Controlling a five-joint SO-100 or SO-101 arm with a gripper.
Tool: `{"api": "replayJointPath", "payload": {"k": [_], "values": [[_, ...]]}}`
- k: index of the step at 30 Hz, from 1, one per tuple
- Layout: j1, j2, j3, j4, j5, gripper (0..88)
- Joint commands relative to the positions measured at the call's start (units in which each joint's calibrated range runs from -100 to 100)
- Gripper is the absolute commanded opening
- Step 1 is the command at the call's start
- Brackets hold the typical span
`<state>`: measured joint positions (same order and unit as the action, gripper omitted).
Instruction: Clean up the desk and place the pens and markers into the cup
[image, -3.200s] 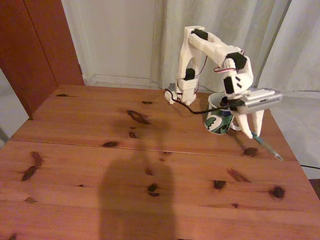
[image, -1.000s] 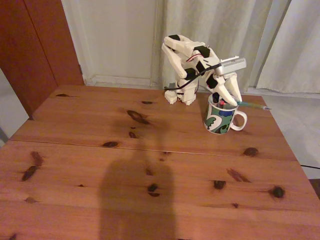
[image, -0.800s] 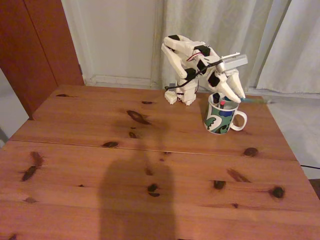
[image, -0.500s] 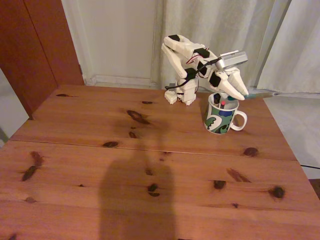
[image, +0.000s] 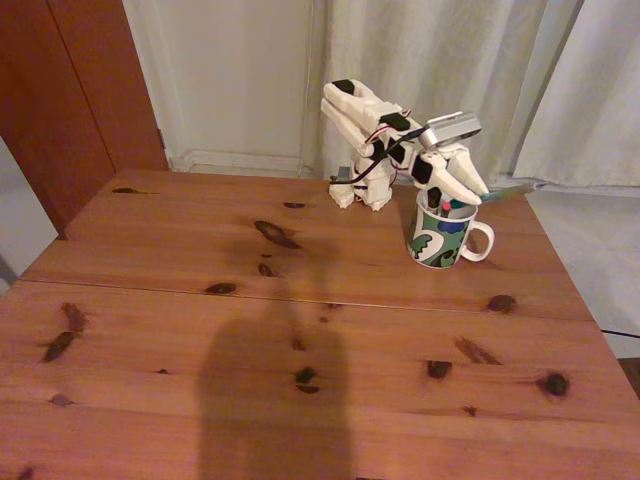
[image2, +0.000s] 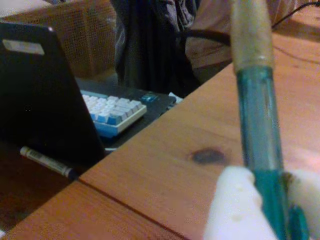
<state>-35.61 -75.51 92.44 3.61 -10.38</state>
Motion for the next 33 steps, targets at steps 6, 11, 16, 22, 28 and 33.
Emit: {"api": "replayJointPath", "payload": {"k": [6,11,16,22,28,33], "values": [[0.4,-6.4,3.8,-1.5,-0.2,0.6],[0.4,-8.5,6.7,-1.5,-0.2,0.7],[0.2,-8.8,7.1,-1.5,-0.2,0.8],[0.1,-8.8,7.1,-1.5,-0.2,0.8],[0.0,-8.2,7.3,-1.5,-0.2,0.9],[0.3,-8.1,7.3,-1.3,-0.2,7.8]]}}
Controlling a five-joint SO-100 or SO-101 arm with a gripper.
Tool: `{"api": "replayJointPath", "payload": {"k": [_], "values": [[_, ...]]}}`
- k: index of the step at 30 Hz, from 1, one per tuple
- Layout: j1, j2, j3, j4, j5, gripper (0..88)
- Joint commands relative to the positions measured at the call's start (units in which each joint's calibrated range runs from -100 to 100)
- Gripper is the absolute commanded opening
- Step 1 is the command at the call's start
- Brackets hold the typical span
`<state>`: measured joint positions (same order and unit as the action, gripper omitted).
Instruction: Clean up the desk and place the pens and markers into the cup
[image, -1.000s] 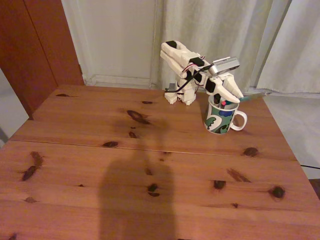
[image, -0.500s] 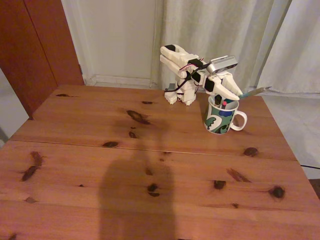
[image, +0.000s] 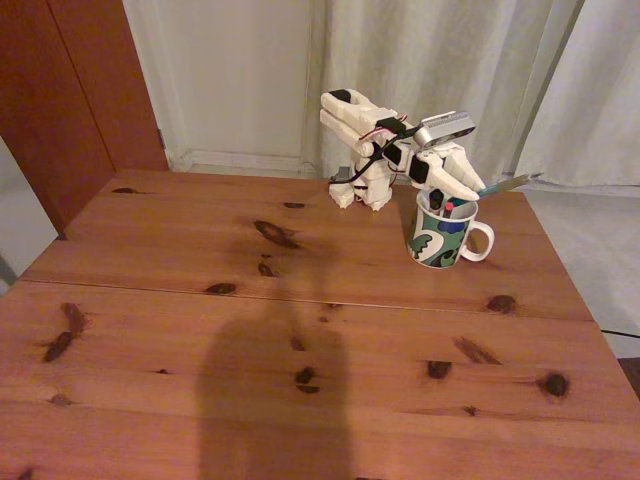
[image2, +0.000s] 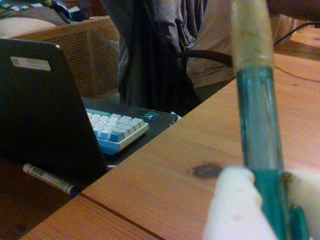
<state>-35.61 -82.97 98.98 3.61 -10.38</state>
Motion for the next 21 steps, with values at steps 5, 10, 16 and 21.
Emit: {"api": "replayJointPath", "payload": {"k": [5,10,16,21], "values": [[0.4,-0.6,0.7,-0.9,-0.2,11.2],[0.4,-0.6,0.7,-0.8,-0.2,11.2],[0.4,-0.6,0.7,-0.7,-0.2,11.2],[0.4,-1.2,0.7,-1.2,-0.2,11.2]]}}
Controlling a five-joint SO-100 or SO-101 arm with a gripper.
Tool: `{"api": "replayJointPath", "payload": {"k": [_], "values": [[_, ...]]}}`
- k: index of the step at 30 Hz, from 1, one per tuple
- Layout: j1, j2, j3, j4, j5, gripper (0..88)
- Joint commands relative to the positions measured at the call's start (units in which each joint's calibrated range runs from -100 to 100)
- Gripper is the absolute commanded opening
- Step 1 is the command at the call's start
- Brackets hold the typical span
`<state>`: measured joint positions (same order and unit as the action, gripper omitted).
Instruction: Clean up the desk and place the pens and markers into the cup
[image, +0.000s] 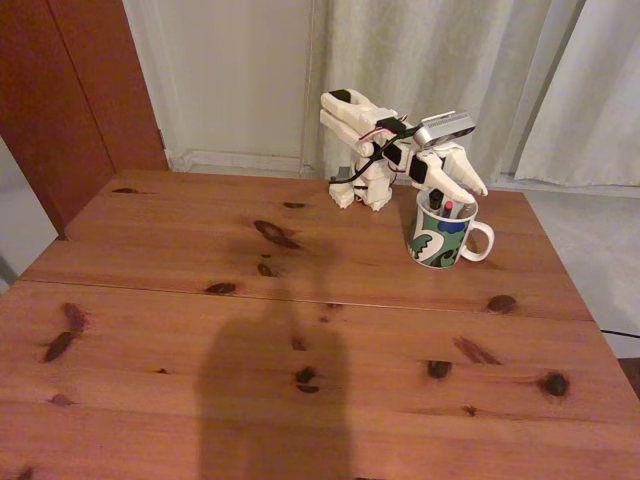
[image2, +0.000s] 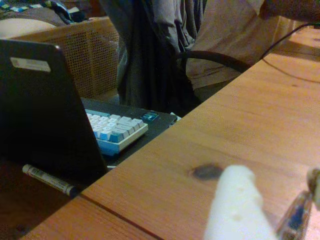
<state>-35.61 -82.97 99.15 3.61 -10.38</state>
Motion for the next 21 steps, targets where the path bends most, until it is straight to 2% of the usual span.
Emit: {"api": "replayJointPath", "payload": {"k": [1,4,8,12,21], "values": [[0.4,-1.3,0.3,-1.2,-0.2,11.2],[0.5,-1.5,-0.9,-1.4,-0.2,10.6],[2.0,-2.9,-3.5,-1.2,-0.3,0.0],[4.1,-7.5,-3.2,0.0,-0.3,0.5],[11.2,-15.4,-4.8,18.9,-0.4,0.5]]}}
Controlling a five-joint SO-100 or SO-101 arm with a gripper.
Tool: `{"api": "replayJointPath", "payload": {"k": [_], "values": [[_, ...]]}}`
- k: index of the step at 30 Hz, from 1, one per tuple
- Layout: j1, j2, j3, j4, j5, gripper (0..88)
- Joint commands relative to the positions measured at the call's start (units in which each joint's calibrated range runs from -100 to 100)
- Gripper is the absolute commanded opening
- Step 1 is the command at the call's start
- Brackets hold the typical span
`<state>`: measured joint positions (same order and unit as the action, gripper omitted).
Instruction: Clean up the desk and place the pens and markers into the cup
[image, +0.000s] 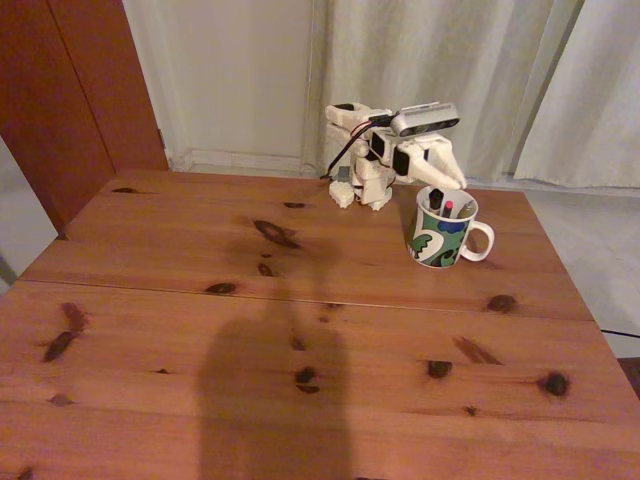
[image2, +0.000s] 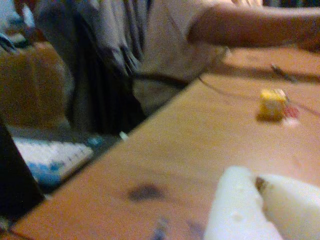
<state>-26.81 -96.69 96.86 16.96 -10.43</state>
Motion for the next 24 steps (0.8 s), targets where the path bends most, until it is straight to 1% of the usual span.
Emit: {"api": "replayJointPath", "payload": {"k": [1,4,8,11,13,17,24], "values": [[3.4,-1.7,-3.3,8.6,-0.7,0.5],[5.7,-1.7,-6.0,18.8,-2.0,0.5],[6.0,-1.7,-11.1,32.5,-2.1,0.5],[5.9,-1.7,-14.4,40.1,-2.2,0.5],[5.9,-1.7,-15.7,42.0,-2.2,0.5],[5.5,-1.7,-19.4,42.0,-4.1,0.5],[5.4,-1.7,-25.8,41.9,-5.1,0.5]]}}
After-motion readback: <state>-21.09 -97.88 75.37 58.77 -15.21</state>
